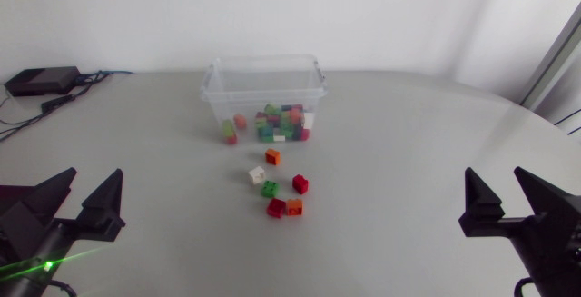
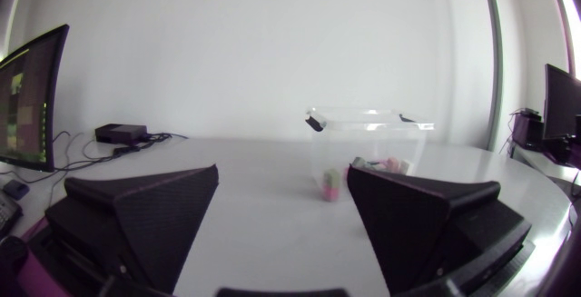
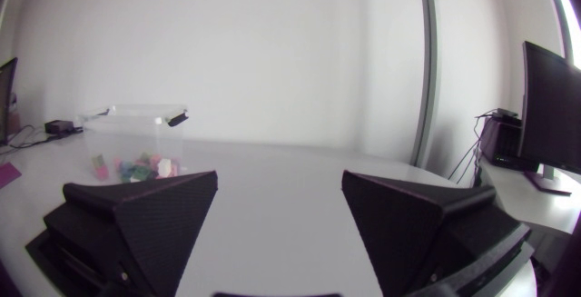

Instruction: Place the duplo bricks in the container

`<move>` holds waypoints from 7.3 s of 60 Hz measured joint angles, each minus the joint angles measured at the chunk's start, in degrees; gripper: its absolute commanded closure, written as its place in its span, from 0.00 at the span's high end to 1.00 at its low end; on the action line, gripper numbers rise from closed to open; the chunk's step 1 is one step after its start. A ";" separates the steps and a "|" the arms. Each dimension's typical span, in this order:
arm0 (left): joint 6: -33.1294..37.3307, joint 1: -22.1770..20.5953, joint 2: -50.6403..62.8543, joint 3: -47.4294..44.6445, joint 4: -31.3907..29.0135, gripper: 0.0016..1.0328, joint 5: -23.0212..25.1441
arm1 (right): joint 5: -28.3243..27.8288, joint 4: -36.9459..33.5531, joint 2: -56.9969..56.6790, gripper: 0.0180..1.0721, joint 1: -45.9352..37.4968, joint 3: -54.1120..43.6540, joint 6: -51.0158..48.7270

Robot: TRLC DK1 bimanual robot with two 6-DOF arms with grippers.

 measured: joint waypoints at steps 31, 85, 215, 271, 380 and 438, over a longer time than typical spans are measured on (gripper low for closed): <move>0.39 1.60 0.00 0.26 -0.59 0.96 -0.02 | 0.02 -1.36 0.00 0.94 0.94 0.26 0.00; 0.37 -6.12 27.36 21.18 0.15 0.94 -1.97 | 2.01 -3.87 28.63 0.95 9.29 24.96 -0.04; 23.85 -22.16 117.28 73.55 -26.47 0.42 10.43 | 0.09 -20.87 90.42 0.89 29.86 53.16 -15.28; 26.69 -18.12 100.45 72.24 -30.47 0.43 14.86 | 0.02 -22.99 110.31 0.77 35.91 69.16 -9.07; 31.26 -21.00 118.18 79.38 -30.93 0.74 13.33 | -8.81 -29.79 97.39 0.10 29.92 69.26 -13.18; 31.34 -23.58 119.60 76.72 -28.22 0.23 12.31 | -12.22 -29.59 94.62 0.10 27.30 76.41 -13.29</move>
